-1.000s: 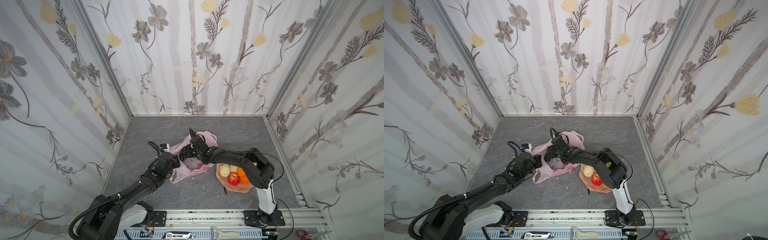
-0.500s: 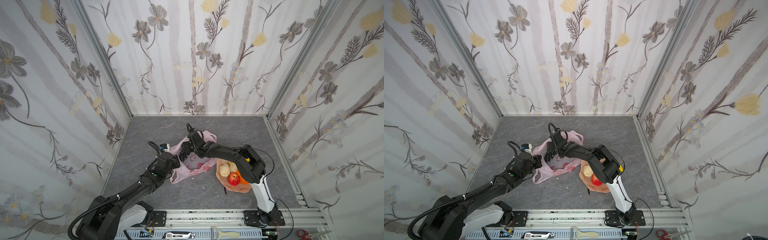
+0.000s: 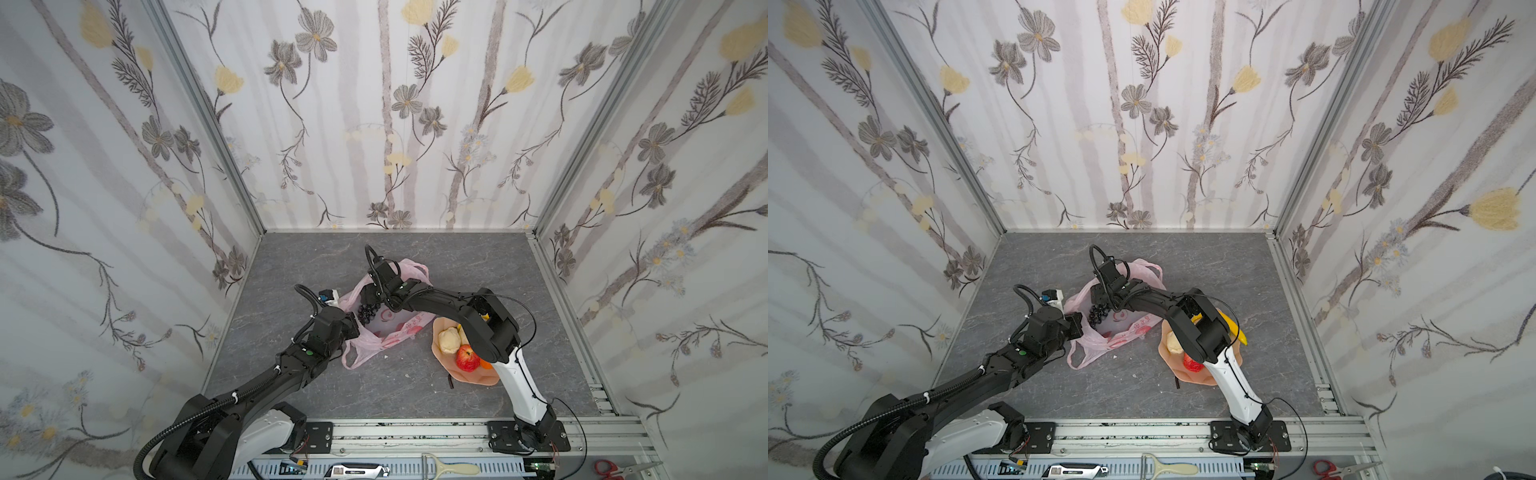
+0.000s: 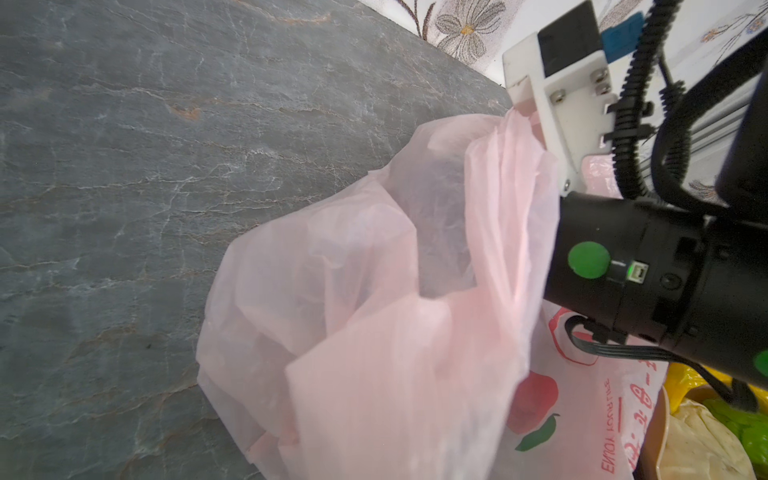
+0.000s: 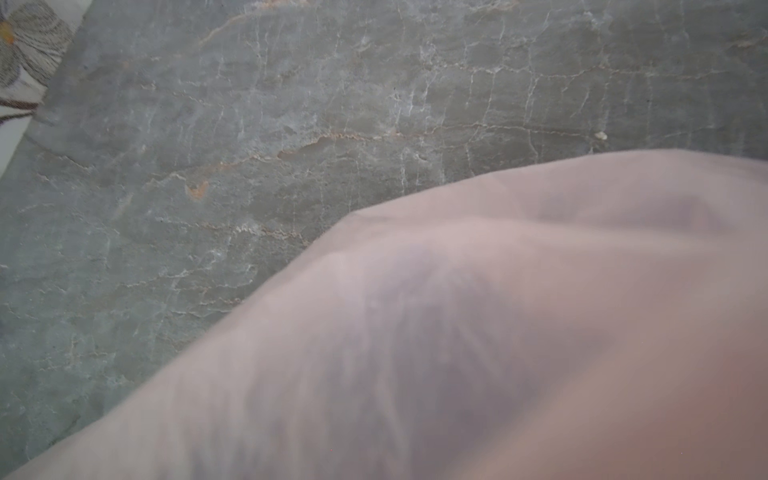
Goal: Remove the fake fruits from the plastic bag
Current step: 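Close the right gripper on the black grapes inside the bag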
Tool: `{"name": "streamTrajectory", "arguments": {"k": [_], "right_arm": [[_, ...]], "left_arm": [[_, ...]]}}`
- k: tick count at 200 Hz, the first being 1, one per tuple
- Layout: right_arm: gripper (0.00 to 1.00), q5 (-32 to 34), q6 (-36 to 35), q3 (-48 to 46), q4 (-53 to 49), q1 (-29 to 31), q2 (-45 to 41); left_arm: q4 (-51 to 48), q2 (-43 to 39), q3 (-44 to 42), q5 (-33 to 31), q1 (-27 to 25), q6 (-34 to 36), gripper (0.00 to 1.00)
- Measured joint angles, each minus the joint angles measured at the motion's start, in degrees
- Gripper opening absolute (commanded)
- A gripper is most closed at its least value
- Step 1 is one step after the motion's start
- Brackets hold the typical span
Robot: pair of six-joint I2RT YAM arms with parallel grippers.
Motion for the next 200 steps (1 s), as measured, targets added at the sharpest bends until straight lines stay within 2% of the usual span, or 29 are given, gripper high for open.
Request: {"name": "streamTrajectory", "arguments": {"k": [41,122,182,200], "right_arm": [[0.71,-0.7,-0.44,0.02,-2.51,0.33,0.0],[0.69,-3.89,-0.44,0.26,-4.33,2.01,0.33],[0.43,-5.97,-0.42,0.48,-3.91,1.97,1.14],[0.39,-6.23,-0.42,-1.22,-2.29,1.64,0.09]], "left_arm": [[0.0,-0.55,-0.74,-0.44,0.0,-0.02,0.02],[0.0,-3.17,-3.13,-1.05,0.0,-0.09,0.02],[0.0,-3.32,-3.5,-1.25,0.0,-0.09,0.02],[0.02,-3.5,-3.61,-1.36,0.0,-0.09,0.02]]}}
